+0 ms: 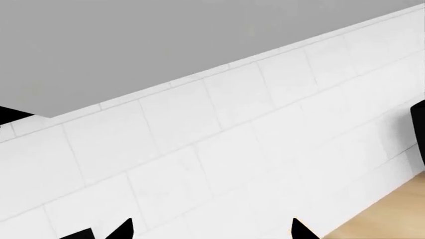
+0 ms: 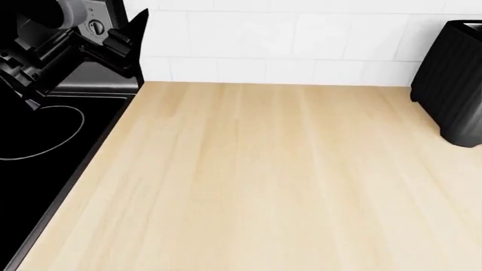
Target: Pick and place the shaker into the drawer. Then close the cabinet.
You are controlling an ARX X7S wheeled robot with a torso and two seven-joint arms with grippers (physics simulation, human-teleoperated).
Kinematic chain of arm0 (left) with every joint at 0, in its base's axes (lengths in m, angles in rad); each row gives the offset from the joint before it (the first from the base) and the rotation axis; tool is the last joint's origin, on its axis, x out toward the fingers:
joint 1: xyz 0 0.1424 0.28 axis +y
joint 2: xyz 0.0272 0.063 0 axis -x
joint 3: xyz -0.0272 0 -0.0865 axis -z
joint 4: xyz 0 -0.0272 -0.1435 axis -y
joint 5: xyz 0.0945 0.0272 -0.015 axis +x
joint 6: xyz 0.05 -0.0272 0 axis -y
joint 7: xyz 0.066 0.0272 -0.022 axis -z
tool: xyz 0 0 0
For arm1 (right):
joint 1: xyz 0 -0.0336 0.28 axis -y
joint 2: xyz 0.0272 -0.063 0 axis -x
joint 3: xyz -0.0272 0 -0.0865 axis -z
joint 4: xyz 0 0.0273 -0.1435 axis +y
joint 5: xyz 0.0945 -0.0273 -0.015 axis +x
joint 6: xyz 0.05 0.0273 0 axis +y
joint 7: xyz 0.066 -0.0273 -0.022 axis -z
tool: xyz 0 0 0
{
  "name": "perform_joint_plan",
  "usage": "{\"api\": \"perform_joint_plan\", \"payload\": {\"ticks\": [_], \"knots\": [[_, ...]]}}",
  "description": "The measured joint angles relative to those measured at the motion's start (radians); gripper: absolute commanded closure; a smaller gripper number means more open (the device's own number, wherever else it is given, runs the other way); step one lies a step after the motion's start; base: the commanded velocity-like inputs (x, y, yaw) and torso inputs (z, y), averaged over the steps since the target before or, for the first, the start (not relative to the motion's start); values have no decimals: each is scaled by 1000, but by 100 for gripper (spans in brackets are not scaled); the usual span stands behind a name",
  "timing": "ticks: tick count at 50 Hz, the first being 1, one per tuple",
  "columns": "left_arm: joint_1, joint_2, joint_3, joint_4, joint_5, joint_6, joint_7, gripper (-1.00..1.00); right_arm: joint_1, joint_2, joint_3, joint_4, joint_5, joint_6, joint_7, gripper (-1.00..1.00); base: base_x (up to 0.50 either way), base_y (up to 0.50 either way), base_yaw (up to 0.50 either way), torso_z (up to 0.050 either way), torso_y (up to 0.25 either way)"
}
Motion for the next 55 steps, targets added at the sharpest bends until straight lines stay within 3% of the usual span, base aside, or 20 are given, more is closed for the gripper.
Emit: {"api": "perform_joint_plan", "payload": {"ticks": [13, 21, 34, 55], "knots": [[14, -7, -5, 24, -14, -2, -10, -100, 21, 7, 13, -5, 11, 14, 6, -100, 0, 0, 0, 0, 0], [34, -16, -15, 59, -40, -3, -27, -100, 223, -54, -42, 25, -106, 95, -100, -100, 0, 0, 0, 0, 0], [53, -24, -26, 98, -71, -6, -43, -100, 440, -148, -137, 71, -468, 151, -374, -100, 0, 0, 0, 0, 0], [48, -21, -34, 127, -95, -18, -57, -100, 504, -361, -170, 192, -1115, 114, -834, -100, 0, 0, 0, 0, 0]]}}
